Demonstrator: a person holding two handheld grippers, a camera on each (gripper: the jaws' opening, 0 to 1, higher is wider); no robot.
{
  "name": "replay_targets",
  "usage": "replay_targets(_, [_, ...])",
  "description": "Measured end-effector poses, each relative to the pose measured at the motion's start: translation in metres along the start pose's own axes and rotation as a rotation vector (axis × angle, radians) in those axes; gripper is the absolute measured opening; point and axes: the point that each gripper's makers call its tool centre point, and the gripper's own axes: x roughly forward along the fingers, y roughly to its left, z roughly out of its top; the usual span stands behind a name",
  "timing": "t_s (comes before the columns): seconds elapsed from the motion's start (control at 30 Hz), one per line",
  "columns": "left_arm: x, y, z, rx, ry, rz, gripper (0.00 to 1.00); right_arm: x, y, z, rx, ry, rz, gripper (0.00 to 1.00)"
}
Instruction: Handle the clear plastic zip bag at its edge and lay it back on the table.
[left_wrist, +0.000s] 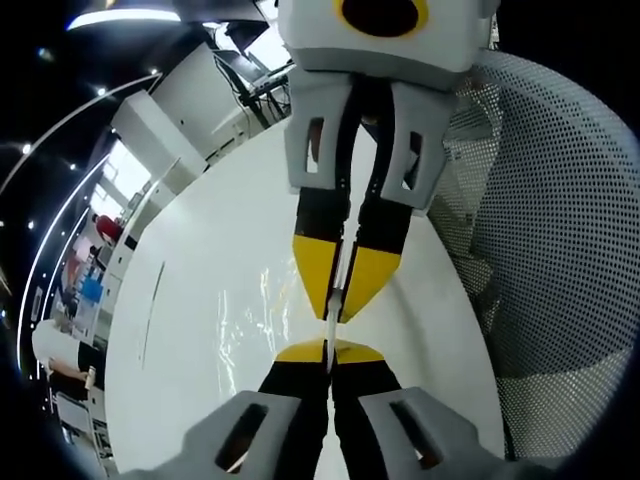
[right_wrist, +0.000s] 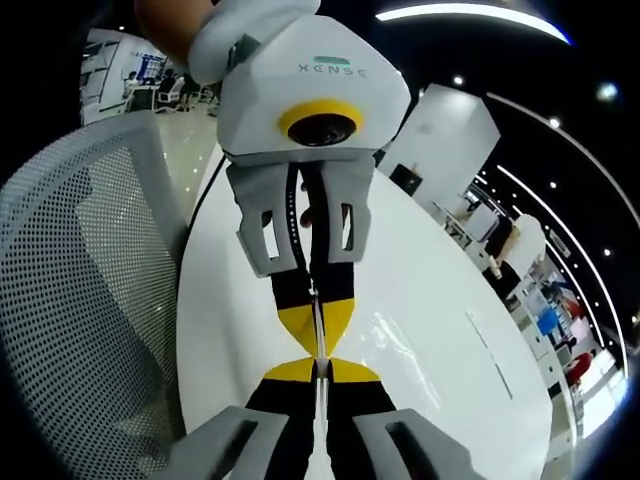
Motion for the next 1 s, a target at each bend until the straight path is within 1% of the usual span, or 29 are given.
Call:
replay_targets(0.47, [-0.003,0.003,0.003,0.002,-0.01,0.01,0.0,-0.0023,-0.003,-0.0007,0.004,0.001,-0.018,0.0])
replay_targets(1.0, [-0.0043,0.0049,0.0028,-0.004,-0.014,0.011,0.0,-0.003,-0.0059,-0.0007,0.012,0.002,-0.031,0.0])
